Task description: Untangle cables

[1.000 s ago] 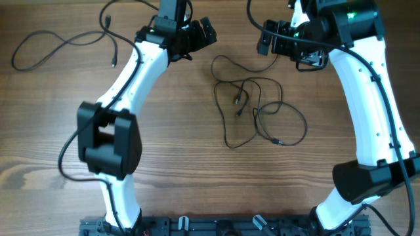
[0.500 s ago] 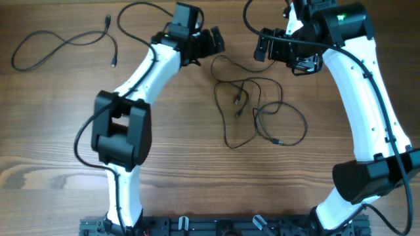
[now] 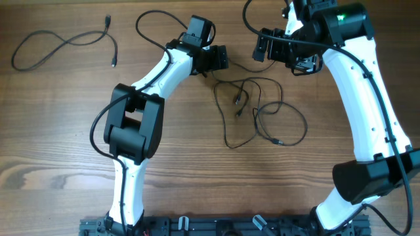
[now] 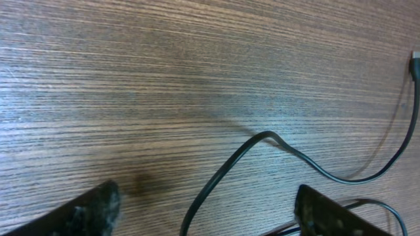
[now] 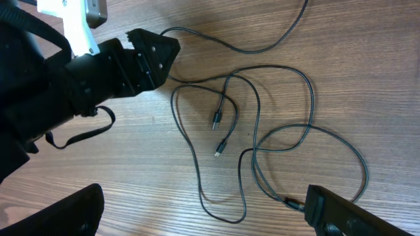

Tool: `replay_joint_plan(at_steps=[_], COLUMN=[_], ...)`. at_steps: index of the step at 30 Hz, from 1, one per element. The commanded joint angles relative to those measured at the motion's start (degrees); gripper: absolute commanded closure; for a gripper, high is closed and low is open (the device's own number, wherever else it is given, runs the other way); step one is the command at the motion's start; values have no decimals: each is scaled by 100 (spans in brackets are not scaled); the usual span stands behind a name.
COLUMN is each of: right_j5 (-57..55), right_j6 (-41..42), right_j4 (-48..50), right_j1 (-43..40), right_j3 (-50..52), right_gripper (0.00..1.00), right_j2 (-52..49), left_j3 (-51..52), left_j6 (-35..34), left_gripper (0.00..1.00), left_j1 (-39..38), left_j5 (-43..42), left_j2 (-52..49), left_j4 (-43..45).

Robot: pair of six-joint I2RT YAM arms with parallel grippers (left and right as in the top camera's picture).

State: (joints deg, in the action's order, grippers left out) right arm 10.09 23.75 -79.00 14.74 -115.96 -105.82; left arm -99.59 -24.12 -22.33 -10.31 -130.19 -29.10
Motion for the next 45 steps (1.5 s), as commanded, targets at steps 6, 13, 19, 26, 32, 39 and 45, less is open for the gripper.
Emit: replay_joint_plan(at_steps=[6, 13, 19, 26, 32, 39, 45], right_j5=[74, 98, 118, 118, 118, 203, 197], right_j6=[42, 39, 42, 39, 37, 26, 22], right_j4=[13, 11, 11, 9, -46, -164, -203], right_j1=[20, 20, 20, 20, 20, 20, 20], right_j3=[17, 17, 17, 17, 17, 17, 17], right_gripper=[0, 0, 0, 0, 0, 0, 0], right_j2=[-70, -70, -70, -70, -70, -70, -70], left_j3=[11, 22, 26, 26, 24, -96, -105], left_j6=[144, 144, 146, 144, 140, 142, 111], left_gripper=[28, 36, 51, 80, 96, 96, 96], left_j1=[17, -17, -17, -17, -4, 52, 59], left_j5=[74, -120, -118, -114, -162, -1110, -1808], left_j2=[-122, -271, -315, -354, -284, 518, 1591], left_j4=[20, -2, -44, -26, 63, 63, 63])
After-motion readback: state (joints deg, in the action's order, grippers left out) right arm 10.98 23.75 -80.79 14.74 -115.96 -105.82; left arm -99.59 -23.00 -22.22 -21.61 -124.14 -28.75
